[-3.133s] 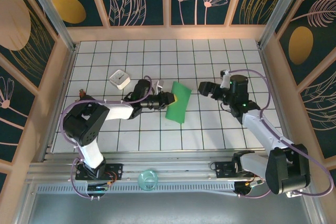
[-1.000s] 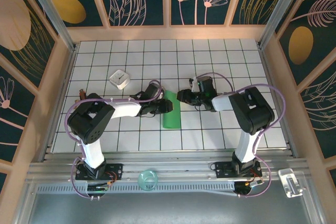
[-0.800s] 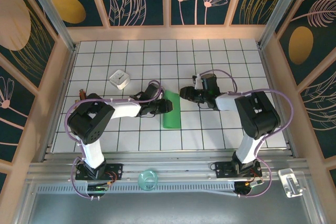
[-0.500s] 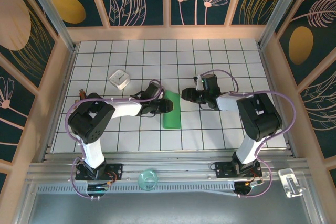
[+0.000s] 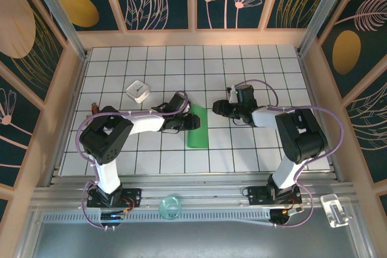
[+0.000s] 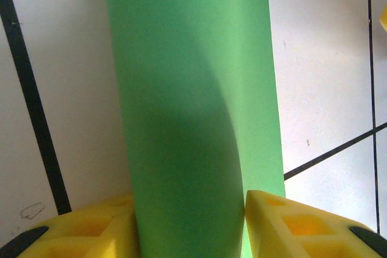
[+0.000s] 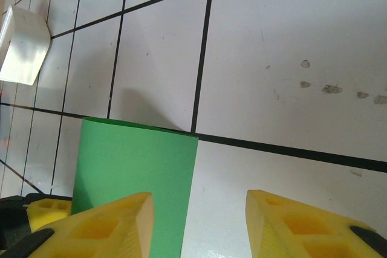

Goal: Fold a paper plane with a square sheet of paper (pick it up from the middle)
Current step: First fold the square sheet of paper in half at the center of the table.

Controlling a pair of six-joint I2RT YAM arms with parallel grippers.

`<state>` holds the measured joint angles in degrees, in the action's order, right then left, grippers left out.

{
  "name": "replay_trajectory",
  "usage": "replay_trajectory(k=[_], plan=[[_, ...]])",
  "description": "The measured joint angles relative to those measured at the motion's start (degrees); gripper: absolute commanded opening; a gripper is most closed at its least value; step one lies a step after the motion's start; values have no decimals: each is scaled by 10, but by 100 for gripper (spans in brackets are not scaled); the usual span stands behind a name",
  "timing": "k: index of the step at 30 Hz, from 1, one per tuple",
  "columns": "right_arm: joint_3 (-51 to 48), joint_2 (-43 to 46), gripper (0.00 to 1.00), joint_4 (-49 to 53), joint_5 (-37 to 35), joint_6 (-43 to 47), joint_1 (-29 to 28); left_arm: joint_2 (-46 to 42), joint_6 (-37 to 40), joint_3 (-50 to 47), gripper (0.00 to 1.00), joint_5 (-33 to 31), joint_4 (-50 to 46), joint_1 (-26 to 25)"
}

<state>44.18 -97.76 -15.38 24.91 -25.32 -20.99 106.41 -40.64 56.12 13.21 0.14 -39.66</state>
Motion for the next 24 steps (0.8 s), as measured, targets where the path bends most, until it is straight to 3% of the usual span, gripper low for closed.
replay_trajectory(k=[24], plan=[[-9, 18, 44, 9, 0, 8, 1, 1, 1, 0, 47, -2, -1, 0]])
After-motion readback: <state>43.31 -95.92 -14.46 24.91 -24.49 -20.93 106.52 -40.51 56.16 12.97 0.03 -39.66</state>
